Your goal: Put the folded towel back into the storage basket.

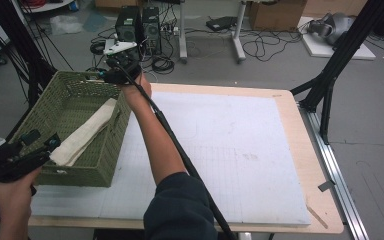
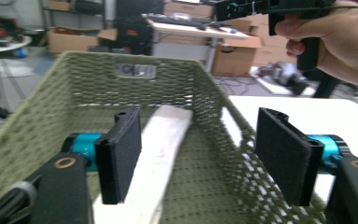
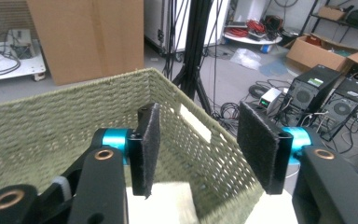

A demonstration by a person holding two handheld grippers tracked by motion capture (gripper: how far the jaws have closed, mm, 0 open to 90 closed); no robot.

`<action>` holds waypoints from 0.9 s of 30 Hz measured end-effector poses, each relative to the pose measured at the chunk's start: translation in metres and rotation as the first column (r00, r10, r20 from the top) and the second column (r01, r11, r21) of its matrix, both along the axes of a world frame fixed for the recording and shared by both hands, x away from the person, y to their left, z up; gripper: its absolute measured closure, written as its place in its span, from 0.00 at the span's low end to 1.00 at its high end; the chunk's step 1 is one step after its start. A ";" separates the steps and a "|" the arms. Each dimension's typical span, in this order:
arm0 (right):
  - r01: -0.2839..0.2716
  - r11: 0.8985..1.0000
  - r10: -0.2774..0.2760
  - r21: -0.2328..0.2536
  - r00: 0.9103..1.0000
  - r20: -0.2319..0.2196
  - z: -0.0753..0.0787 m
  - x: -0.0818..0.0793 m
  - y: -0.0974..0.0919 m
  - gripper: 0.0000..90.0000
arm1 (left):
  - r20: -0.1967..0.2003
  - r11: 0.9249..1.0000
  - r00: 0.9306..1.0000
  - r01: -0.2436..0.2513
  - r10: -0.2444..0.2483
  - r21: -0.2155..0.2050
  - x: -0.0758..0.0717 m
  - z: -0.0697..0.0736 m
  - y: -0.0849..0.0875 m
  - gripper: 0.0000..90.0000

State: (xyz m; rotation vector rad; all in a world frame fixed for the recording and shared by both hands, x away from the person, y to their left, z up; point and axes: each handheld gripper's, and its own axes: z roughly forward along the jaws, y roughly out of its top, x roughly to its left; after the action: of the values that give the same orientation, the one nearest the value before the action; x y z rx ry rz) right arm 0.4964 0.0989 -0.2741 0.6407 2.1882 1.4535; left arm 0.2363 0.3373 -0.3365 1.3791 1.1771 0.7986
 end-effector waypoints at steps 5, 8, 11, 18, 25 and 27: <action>-0.011 1.000 0.012 0.028 1.000 -0.019 -0.001 -0.011 -0.027 0.42 | -0.006 0.999 0.999 0.046 -0.046 -0.012 0.002 0.002 -0.006 0.18; -0.022 1.000 0.022 0.001 0.999 -0.032 -0.003 -0.017 -0.041 0.36 | -0.004 0.995 0.995 0.101 -0.101 -0.017 0.004 0.002 -0.012 0.19; -0.025 1.000 0.024 -0.018 0.999 -0.042 -0.004 -0.021 -0.056 0.29 | 0.016 0.991 0.991 0.134 -0.134 -0.015 0.006 0.002 -0.018 0.19; -0.027 0.999 0.026 -0.021 0.998 -0.050 -0.003 -0.033 -0.089 0.20 | 0.022 0.981 0.981 0.194 -0.194 -0.023 0.011 0.002 -0.031 0.19; -0.031 0.999 0.029 -0.029 0.997 -0.070 -0.005 -0.043 -0.116 0.19 | 0.012 0.973 0.977 0.215 -0.215 -0.078 0.015 0.004 -0.038 0.19; -0.033 0.999 0.030 -0.034 0.997 -0.069 -0.006 -0.047 -0.126 0.19 | 0.019 0.972 0.975 0.222 -0.221 -0.074 0.016 0.004 -0.040 0.19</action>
State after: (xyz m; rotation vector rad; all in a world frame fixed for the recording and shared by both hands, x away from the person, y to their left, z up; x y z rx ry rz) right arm 0.4495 -0.0268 -0.2802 0.6560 2.2808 1.4250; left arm 0.2518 0.2972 -0.3327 1.4124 1.0142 0.5960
